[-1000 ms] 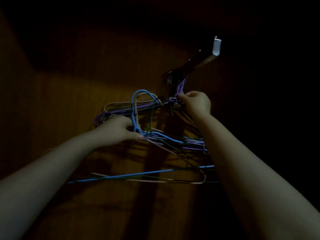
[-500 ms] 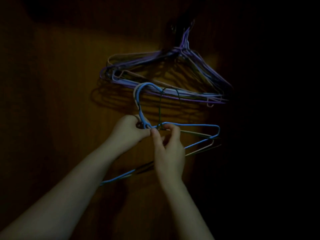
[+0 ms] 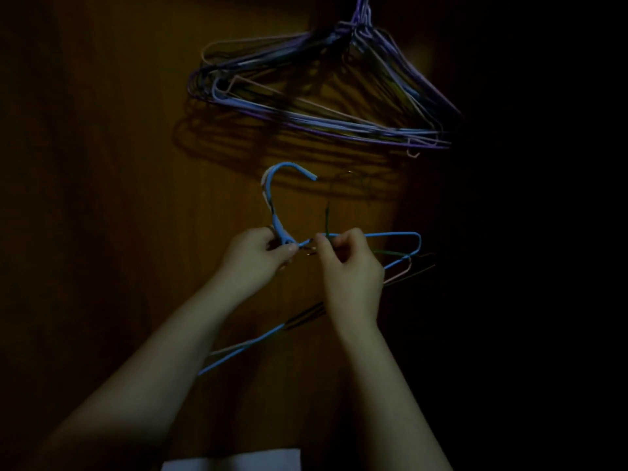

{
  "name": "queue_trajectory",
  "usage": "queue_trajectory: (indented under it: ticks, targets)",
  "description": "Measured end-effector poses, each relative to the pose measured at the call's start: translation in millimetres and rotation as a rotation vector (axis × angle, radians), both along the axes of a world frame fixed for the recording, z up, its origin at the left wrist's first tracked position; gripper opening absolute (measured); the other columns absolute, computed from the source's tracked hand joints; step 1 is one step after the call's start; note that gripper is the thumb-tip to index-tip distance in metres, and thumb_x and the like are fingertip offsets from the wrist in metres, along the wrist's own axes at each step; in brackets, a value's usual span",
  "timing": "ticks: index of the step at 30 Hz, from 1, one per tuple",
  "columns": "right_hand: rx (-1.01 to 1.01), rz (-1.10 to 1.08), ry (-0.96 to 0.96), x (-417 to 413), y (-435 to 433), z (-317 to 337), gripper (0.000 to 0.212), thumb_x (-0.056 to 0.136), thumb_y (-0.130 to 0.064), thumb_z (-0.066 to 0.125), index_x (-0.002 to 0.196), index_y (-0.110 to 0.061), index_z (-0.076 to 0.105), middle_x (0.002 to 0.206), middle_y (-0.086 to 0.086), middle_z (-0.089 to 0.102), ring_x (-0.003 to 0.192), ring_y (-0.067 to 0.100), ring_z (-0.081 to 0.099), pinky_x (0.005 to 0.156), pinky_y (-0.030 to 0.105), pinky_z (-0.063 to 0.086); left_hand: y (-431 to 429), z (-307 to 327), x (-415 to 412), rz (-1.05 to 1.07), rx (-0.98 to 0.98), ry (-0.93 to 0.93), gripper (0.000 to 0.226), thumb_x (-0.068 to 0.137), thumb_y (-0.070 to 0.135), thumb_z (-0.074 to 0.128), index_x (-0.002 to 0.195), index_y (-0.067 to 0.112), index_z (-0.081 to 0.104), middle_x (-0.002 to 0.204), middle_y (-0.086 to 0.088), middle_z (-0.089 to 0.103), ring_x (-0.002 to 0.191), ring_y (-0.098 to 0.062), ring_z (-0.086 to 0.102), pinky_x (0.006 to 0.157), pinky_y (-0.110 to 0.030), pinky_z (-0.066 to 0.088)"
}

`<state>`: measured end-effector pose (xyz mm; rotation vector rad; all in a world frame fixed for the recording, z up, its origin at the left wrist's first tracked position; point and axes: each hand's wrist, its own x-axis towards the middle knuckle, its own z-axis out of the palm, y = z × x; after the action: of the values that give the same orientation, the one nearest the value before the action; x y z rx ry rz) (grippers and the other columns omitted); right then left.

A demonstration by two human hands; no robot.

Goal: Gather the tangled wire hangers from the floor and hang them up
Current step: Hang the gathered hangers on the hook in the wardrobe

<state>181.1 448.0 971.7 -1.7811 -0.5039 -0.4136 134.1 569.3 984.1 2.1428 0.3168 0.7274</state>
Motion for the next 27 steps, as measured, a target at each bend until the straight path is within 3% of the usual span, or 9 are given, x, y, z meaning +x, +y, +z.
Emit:
queue_trajectory:
  ticks: [5,7,9,11,15,20,23,27]
  targets:
    - [-0.176,0.043,-0.059,18.6,-20.4,-1.7,0.018,0.092,-0.029,0.059,0.086,-0.016,0.048,0.072,-0.002,0.056,0.076,0.023,0.060,0.065,0.033,0.044,37.8,4.5,-10.5,0.049,0.106,0.107,0.006,0.088,0.010,0.061,0.088,0.005,0.065,0.074,-0.007,0.061,0.073,-0.022,0.057,0.076,-0.040,0.045]
    - [-0.280,0.109,-0.100,20.3,-24.7,0.4,0.019,0.093,-0.029,0.057,0.089,-0.014,0.047,0.074,0.000,0.056,0.074,0.022,0.058,0.067,0.037,0.047,49.0,11.7,-18.2,-0.040,0.172,0.155,0.005,0.087,0.008,0.061,0.089,0.010,0.065,0.073,0.002,0.060,0.069,-0.009,0.056,0.075,-0.030,0.045]
    - [-0.354,0.151,-0.154,16.5,-30.7,3.9,0.020,0.094,-0.030,0.055,0.086,-0.015,0.043,0.070,-0.003,0.052,0.068,0.017,0.053,0.066,0.037,0.045,53.9,22.4,-24.9,-0.112,0.237,0.192,0.014,0.086,0.006,0.061,0.083,0.019,0.063,0.074,0.009,0.060,0.062,0.005,0.057,0.067,-0.011,0.042]
    - [-0.379,0.174,-0.215,11.6,-37.7,9.3,0.023,0.095,-0.030,0.054,0.081,-0.018,0.040,0.065,-0.005,0.048,0.063,0.013,0.048,0.062,0.034,0.041,57.4,32.3,-29.5,-0.164,0.223,0.185,0.023,0.086,0.003,0.060,0.079,0.024,0.061,0.077,0.006,0.062,0.061,0.010,0.057,0.063,-0.007,0.043]
    - [-0.327,0.228,-0.255,13.6,-44.6,22.8,0.033,0.093,-0.025,0.057,0.067,-0.028,0.037,0.065,-0.007,0.050,0.062,0.010,0.049,0.059,0.032,0.039,59.2,44.2,-35.2,-0.241,0.212,0.188,0.024,0.086,0.000,0.059,0.078,0.022,0.062,0.075,0.006,0.062,0.059,0.010,0.058,0.059,-0.006,0.044]
    - [-0.292,0.307,-0.184,38.2,-45.7,38.9,0.028,0.091,-0.020,0.060,0.064,-0.025,0.054,0.064,-0.009,0.059,0.064,0.003,0.055,0.062,0.023,0.042,67.3,52.0,-34.7,-0.344,0.180,0.226,0.004,0.082,0.015,0.062,0.080,0.019,0.064,0.066,0.009,0.067,0.062,0.002,0.059,0.060,-0.009,0.046]
    - [-0.206,0.316,-0.185,50.1,-42.0,55.0,0.026,0.090,-0.018,0.061,0.065,-0.022,0.060,0.060,-0.009,0.058,0.056,-0.003,0.053,0.061,0.017,0.040,62.6,59.3,-26.3,-0.362,0.197,0.205,0.016,0.086,0.001,0.058,0.080,0.014,0.064,0.062,0.006,0.065,0.062,0.000,0.057,0.061,-0.009,0.044]
    - [-0.088,0.238,-0.191,71.2,-30.8,85.3,0.023,0.088,-0.020,0.064,0.067,-0.026,0.061,0.061,-0.011,0.059,0.058,-0.004,0.054,0.066,0.022,0.045,51.8,91.7,-6.6,-0.321,0.324,0.162,0.011,0.087,0.007,0.059,0.084,0.017,0.064,0.084,-0.007,0.064,0.076,-0.008,0.056,0.079,-0.027,0.045]
